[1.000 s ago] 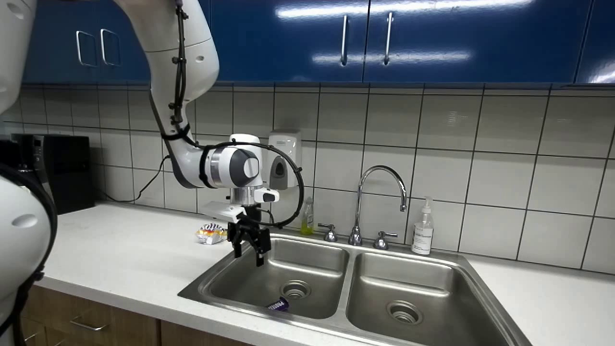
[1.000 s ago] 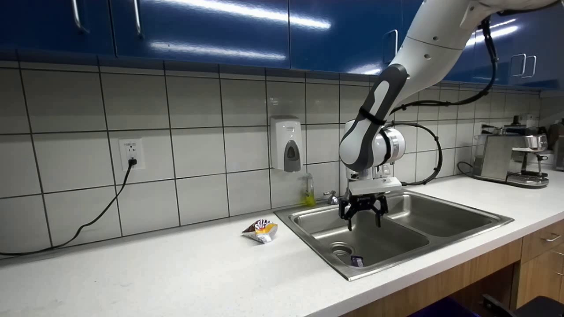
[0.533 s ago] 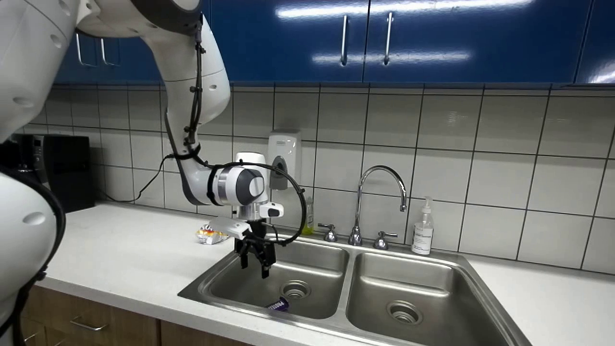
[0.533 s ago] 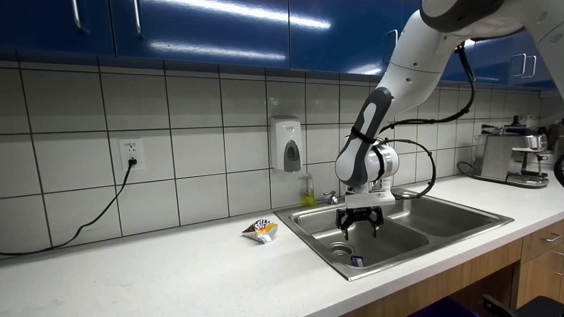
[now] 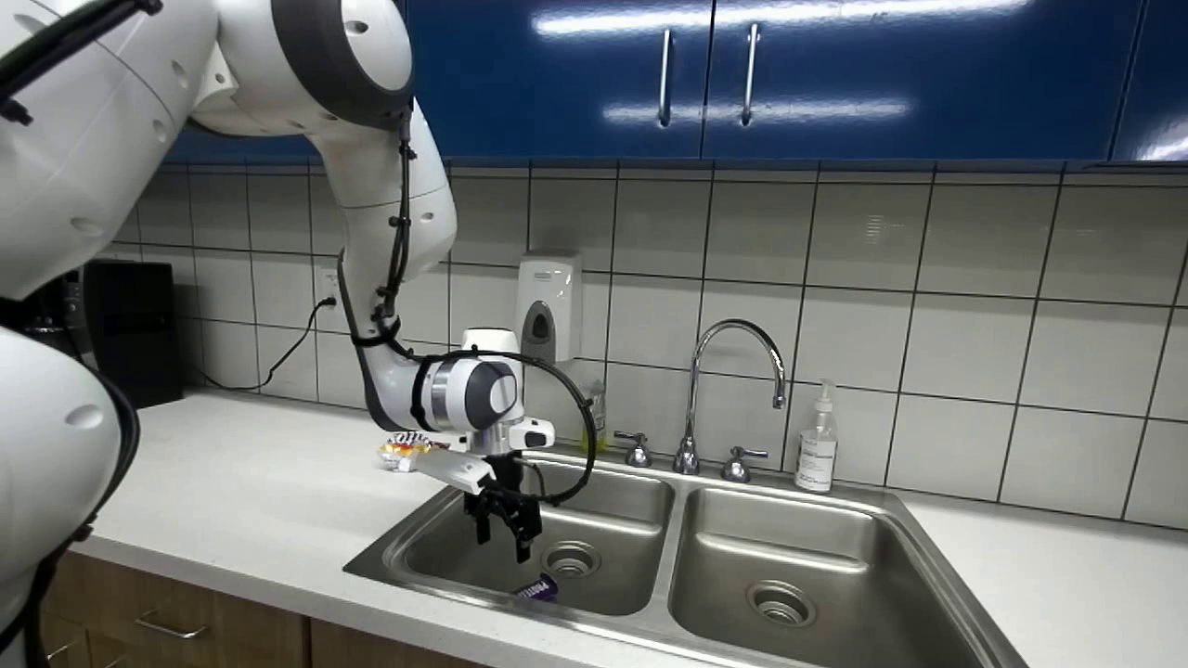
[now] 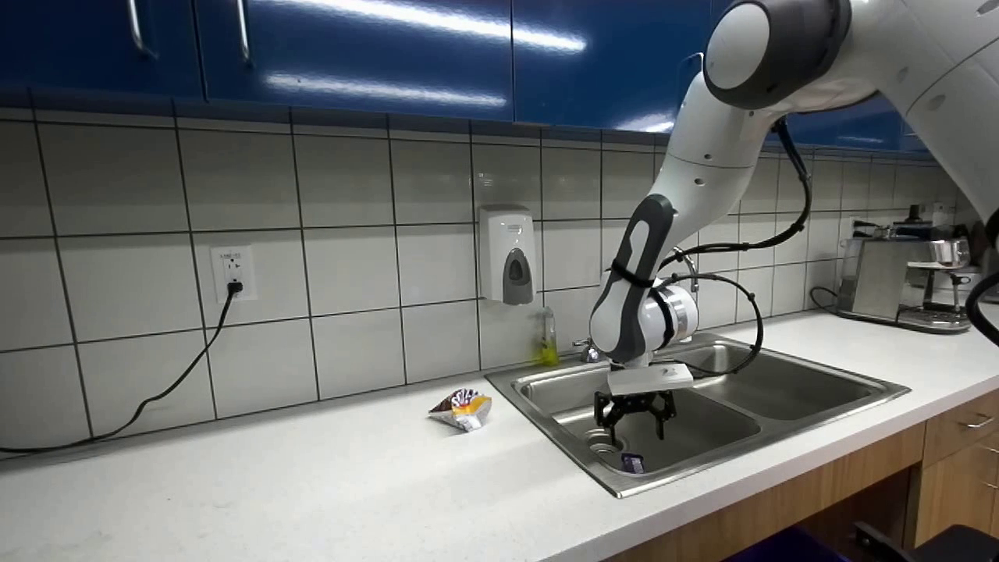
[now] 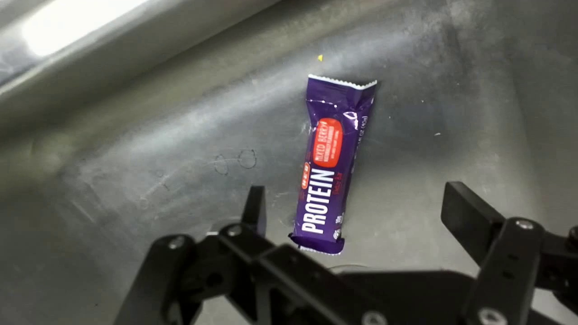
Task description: Remove the candy bar from the sink
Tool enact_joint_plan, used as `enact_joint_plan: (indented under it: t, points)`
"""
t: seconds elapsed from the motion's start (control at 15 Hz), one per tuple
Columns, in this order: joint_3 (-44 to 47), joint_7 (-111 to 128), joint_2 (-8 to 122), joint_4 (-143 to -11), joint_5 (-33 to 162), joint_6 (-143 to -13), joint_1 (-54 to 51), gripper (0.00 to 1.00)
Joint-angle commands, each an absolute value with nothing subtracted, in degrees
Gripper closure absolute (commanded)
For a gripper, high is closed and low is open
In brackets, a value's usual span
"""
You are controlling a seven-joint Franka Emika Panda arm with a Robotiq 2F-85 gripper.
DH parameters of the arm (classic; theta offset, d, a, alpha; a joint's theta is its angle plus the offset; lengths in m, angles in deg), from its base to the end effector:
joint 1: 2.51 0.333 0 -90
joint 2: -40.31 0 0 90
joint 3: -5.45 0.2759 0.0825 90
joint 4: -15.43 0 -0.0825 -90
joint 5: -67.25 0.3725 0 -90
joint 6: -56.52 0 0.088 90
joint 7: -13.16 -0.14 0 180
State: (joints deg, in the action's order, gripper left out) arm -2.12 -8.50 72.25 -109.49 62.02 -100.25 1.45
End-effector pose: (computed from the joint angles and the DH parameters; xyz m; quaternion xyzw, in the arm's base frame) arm 0.5257 -0.0384 0.0757 0.9844 -0.1676 0.0085 0.0522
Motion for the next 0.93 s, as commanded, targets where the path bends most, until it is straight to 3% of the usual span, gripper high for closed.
enact_joint_plan:
  t: [0.0, 0.87]
  points:
    - [-4.1, -9.6, 76.5, -106.4, 63.2, -101.5, 3.3, 0.0]
    - [-6.3, -8.6, 81.3, -103.1, 64.3, -101.3, 4.8, 0.0]
